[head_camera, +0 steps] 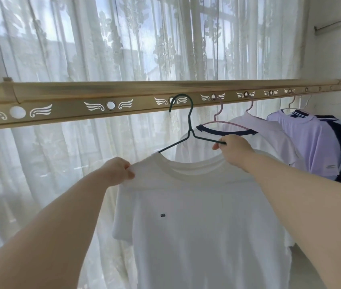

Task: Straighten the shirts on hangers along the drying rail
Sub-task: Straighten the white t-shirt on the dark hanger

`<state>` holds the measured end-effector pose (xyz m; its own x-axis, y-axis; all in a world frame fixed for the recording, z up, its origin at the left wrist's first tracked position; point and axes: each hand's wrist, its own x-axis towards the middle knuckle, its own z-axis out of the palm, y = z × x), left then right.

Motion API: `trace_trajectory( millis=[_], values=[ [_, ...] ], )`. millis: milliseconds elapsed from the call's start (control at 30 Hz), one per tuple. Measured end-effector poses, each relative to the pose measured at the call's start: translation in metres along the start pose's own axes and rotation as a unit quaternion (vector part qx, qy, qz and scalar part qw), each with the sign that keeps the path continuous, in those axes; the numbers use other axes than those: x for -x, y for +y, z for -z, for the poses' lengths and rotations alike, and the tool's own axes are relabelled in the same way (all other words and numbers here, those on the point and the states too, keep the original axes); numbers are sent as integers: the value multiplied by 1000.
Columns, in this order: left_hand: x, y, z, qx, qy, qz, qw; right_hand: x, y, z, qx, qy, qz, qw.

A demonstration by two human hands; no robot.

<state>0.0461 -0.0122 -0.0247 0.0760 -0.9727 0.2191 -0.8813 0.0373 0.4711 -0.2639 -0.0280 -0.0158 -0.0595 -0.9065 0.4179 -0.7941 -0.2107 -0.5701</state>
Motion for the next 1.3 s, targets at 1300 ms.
trace_trajectory(
  millis=[1300],
  values=[
    [12,-5,47,270,163,-98,944,29,-144,-13,-62,-92,157,981]
  ],
)
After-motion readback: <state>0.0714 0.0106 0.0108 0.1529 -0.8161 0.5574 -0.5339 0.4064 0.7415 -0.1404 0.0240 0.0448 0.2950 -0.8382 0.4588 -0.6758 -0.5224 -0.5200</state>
